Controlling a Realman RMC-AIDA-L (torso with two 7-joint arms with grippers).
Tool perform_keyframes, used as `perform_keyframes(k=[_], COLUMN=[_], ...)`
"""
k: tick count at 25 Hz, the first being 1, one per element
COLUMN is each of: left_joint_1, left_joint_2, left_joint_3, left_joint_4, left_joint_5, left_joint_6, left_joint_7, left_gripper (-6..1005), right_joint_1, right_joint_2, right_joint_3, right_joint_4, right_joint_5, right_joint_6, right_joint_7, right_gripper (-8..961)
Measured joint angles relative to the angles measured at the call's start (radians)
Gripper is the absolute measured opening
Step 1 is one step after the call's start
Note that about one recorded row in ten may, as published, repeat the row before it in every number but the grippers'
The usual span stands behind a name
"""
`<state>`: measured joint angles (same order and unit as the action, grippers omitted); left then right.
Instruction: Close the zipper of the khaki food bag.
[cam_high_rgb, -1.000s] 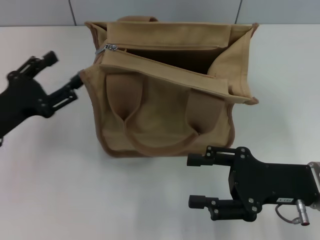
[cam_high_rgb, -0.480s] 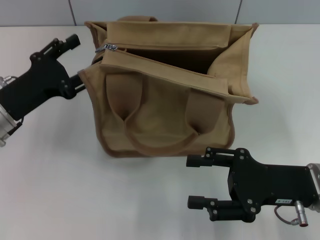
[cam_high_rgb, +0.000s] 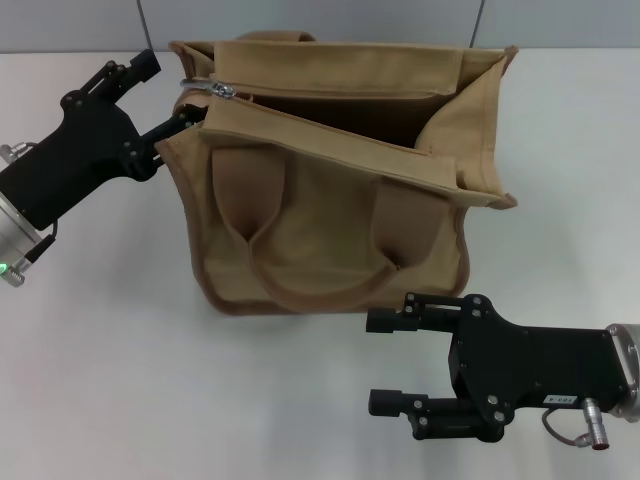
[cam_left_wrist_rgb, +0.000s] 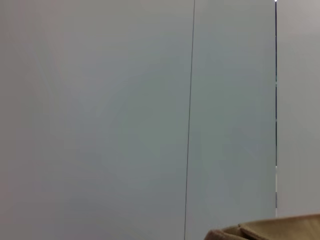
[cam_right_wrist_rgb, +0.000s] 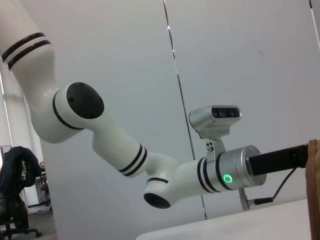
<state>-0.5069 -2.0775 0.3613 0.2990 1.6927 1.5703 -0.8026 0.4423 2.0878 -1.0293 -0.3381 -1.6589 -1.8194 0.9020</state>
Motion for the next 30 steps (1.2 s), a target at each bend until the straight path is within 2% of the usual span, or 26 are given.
perform_keyframes(k=[6,11,23,27,30], left_joint_1=[0.015,0.024,0.030,0.031,0.032], left_joint_2=[0.002,0.004,0.002,0.002,0.001], left_joint_3=[0.001,0.015,0.024,0.021,0.020], left_joint_4=[-0.013,-0.019,-0.026,-0.034,-0.049], left_joint_5=[0.001,0.009,-0.041,-0.045,-0.062], left_joint_6=[0.006,0.000,-0.003,0.002,0.015], left_joint_7=[-0.004,0.016,0.029,0.029,0.042], left_gripper=[760,550,309,85,55], right_joint_1=[0.002,0.005,0.007,0.010,0.018], right_joint_2=[0.000,0.000,0.001,0.002,0.002], right_joint_3=[0.000,0.000,0.000,-0.004,-0.001], right_joint_4=[0.002,0.002,0.009,0.028,0.038], right_joint_5=[-0.001,-0.001,0.028,0.060,0.069], right_joint_6=[0.002,0.007,0.019,0.015,0.009], right_joint_7=[0.000,0.000,-0.009,-0.042,-0.048], right_gripper=[713,711,712,712,713])
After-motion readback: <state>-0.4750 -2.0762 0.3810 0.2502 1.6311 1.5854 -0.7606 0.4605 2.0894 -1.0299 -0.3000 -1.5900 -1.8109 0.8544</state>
